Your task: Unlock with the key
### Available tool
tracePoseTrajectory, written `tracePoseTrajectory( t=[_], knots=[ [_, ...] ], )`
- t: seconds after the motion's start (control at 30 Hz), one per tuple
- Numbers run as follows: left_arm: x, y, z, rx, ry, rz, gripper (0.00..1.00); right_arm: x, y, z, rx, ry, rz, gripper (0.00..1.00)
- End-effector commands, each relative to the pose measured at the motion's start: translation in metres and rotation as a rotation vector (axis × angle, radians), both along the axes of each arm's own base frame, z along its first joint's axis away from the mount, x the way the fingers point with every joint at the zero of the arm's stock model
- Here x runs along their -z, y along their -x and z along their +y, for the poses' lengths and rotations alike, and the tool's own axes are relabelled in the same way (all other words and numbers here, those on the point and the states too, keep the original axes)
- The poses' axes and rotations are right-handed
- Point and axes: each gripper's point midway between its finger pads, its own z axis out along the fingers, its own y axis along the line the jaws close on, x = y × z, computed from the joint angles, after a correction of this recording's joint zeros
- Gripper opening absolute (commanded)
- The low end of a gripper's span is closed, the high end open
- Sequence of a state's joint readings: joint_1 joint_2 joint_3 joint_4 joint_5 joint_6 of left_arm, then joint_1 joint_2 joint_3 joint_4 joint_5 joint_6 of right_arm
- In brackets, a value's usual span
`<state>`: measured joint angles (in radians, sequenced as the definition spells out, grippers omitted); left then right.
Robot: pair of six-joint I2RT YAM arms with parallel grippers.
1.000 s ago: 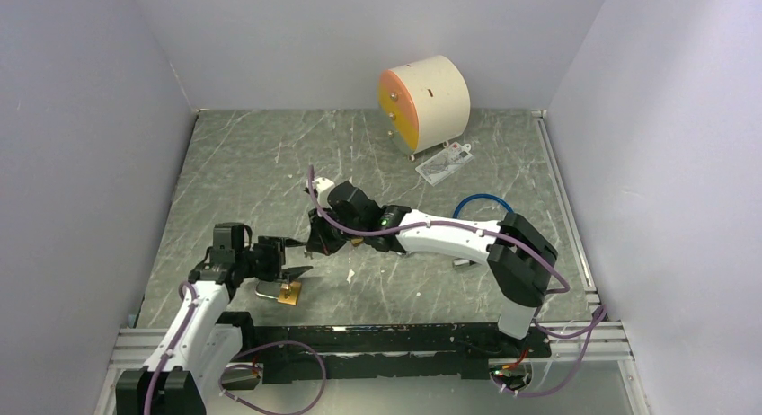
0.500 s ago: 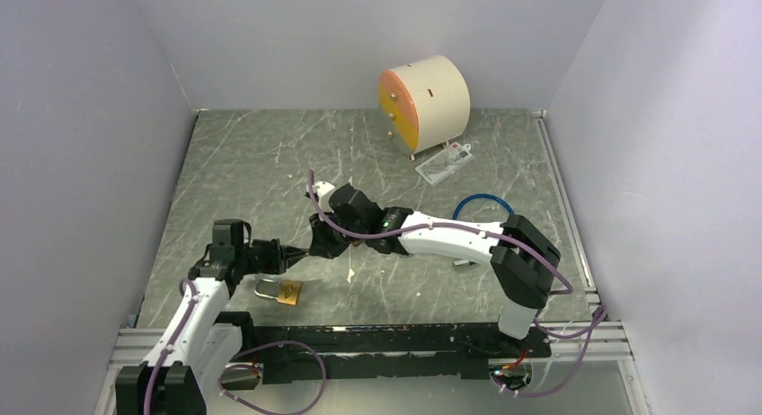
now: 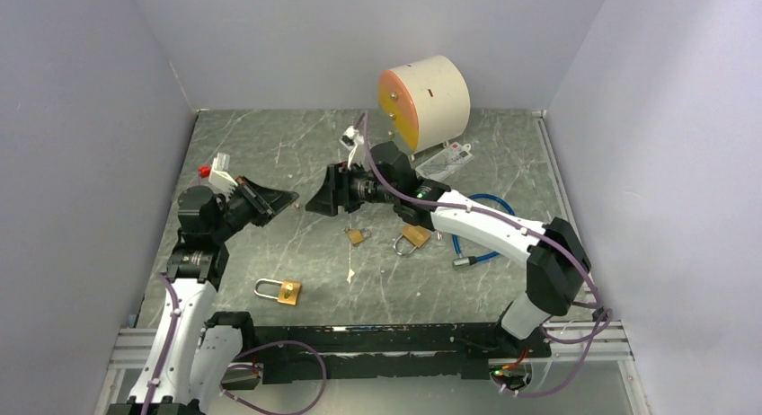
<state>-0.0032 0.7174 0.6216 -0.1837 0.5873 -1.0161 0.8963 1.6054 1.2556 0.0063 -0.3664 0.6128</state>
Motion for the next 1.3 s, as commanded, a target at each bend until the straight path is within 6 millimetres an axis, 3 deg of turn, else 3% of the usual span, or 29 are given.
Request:
tracePoseTrajectory(
  t=[0.0,0.17,0.37,0.63,0.87,1.17,1.27],
  knots=[
    [-0.082,0.006,-0.014,0.154,-0.098,-0.433,0.03,-0.097,0.006,0.005,-0.034,-0.266,-0.047,0.66],
    [-0.117,0.014,-0.025,0.252,-0.061,-0.522,0.02,-0.128,0.004,0.004,-0.048,-0.358,-0.076,0.65],
    [-0.138,0.017,-0.028,0.260,-0.017,-0.566,0.02,-0.143,0.011,0.006,-0.093,-0.419,-0.083,0.54],
    [-0.148,0.023,-0.029,0.261,0.059,-0.592,0.03,-0.157,0.011,0.008,-0.120,-0.469,-0.078,0.27],
    [-0.148,0.025,-0.030,0.272,0.079,-0.592,0.03,-0.169,0.007,0.005,-0.128,-0.517,-0.080,0.27],
    [-0.151,0.023,-0.030,0.270,0.110,-0.595,0.03,-0.164,0.009,0.014,-0.176,-0.510,-0.053,0.30],
    [-0.149,0.021,-0.031,0.273,0.118,-0.583,0.03,-0.165,0.009,0.015,-0.191,-0.514,-0.050,0.23]
  ],
)
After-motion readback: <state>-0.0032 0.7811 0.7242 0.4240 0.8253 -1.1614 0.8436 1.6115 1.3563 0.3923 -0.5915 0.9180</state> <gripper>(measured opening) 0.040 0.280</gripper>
